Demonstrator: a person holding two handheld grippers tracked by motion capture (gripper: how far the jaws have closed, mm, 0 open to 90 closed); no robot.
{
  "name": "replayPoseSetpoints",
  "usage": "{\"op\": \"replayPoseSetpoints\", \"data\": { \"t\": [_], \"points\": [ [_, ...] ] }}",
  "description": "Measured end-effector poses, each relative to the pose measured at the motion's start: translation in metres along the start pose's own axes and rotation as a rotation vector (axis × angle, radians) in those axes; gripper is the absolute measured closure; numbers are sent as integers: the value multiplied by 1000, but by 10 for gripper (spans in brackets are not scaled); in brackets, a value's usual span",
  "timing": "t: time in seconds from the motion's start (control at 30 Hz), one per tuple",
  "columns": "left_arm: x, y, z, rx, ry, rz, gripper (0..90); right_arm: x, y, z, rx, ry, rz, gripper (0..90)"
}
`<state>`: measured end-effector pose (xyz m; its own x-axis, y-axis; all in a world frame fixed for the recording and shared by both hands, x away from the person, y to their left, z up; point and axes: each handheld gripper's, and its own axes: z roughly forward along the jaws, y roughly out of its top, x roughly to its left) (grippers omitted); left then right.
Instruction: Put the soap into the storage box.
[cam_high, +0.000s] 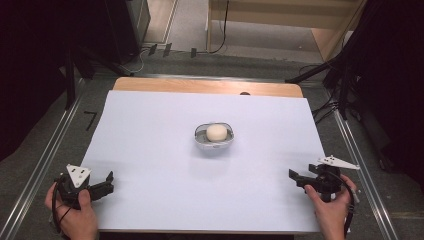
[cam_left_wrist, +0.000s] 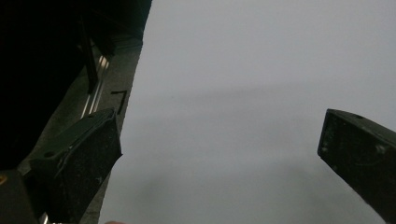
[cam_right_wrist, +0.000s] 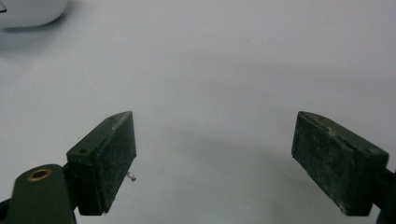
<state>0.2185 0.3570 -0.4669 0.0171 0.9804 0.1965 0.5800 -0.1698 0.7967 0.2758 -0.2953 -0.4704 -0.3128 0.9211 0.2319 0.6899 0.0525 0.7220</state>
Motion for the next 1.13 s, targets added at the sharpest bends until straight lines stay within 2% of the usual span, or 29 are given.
{"op": "replayPoseSetpoints", "data": {
  "t": [0.1,0.4,0.7,0.8,0.87,0.97,1.13],
  "points": [
    [0,0,0,0,3,2,1,-5,-4,-5,-8,11,1,146],
    [-1,0,0,1,8,8,1,-28,-20,-21,-21,9,43,147],
    [-1,0,0,3,7,11,1,-41,-33,-37,-37,0,68,147],
    [-2,0,0,3,9,13,1,-43,-35,-39,-73,35,90,153],
    [-2,0,0,3,11,14,1,-44,-37,-37,-93,68,104,197],
    [-2,0,0,1,14,10,1,-39,-36,-34,-73,29,67,198],
    [-2,0,0,3,17,10,1,-36,-37,-34,-79,20,63,197]
  ]
}}
